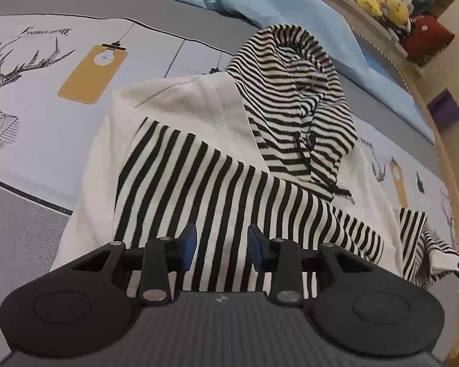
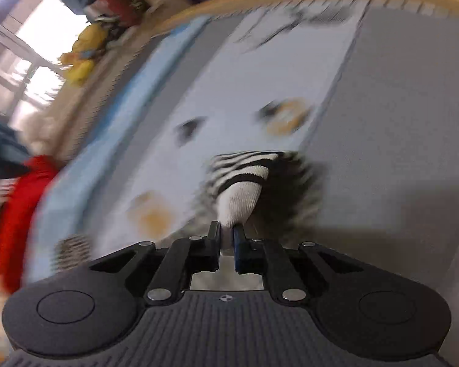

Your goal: Fold small clothes

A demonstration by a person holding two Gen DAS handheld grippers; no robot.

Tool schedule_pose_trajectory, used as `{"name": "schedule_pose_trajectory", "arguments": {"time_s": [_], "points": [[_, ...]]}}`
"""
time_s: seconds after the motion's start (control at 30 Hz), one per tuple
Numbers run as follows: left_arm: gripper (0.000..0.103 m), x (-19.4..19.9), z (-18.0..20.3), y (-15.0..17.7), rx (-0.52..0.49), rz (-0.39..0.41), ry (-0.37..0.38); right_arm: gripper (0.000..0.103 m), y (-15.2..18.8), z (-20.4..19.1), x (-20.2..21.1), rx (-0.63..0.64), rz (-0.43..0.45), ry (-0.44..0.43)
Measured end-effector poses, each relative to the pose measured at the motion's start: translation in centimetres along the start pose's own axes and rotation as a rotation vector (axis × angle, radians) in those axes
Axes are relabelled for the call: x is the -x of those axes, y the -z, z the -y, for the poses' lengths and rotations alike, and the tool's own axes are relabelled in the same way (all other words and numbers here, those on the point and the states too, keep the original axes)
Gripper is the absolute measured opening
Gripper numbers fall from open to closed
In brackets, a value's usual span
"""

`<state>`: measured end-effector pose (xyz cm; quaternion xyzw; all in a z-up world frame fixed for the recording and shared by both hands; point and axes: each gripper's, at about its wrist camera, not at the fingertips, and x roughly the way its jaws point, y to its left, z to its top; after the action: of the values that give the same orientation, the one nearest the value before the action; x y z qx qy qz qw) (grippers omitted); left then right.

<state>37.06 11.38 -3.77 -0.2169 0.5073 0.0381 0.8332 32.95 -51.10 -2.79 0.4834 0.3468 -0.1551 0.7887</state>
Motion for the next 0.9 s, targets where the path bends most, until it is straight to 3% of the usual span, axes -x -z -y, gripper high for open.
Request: {"name": "schedule_pose_trajectory", "arguments": {"time_s": [0.2, 0.33, 0.4, 0.5, 0.6, 0.8, 0.9], "points": [[0.040, 1.4, -1.2, -0.5, 0.040, 0.017, 0.024, 0.008, 11.4, -9.2, 1.3, -0.104, -0.175, -0.256], [0.040, 2.1, -2.2, -0.7, 0.053, 0.022, 0.031, 0.009, 19.9, -13.6, -1.4, -0.149, -0.423, -0.545], [0.040, 2.0, -2.6, -0.7, 0.064, 0.004, 0.058, 0.013, 23.3, -14.4, -3.1, -0.114, -0.559, -0.516], [0.040, 1.2, -3.4, -0.5, 0.130, -0.038, 0.108, 0.014, 27.3, -14.8, -4.7, 0.066, -0.687, -0.331], [0.040, 0.1, -3.5, -0.2, 0.181, -0.079, 0.142, 0.014, 28.1, -14.5, -5.2, 0.166, -0.739, -0.223], [0.040, -2.1, -2.5, 0.7, 0.154, -0.135, 0.118, 0.020, 25.0, -14.5, -4.3, 0.293, -0.642, -0.222], [0.040, -3.3, -2.3, 1.3, 0.127, -0.166, 0.083, 0.020, 21.9, -14.5, -4.0, 0.334, -0.530, -0.199]]}}
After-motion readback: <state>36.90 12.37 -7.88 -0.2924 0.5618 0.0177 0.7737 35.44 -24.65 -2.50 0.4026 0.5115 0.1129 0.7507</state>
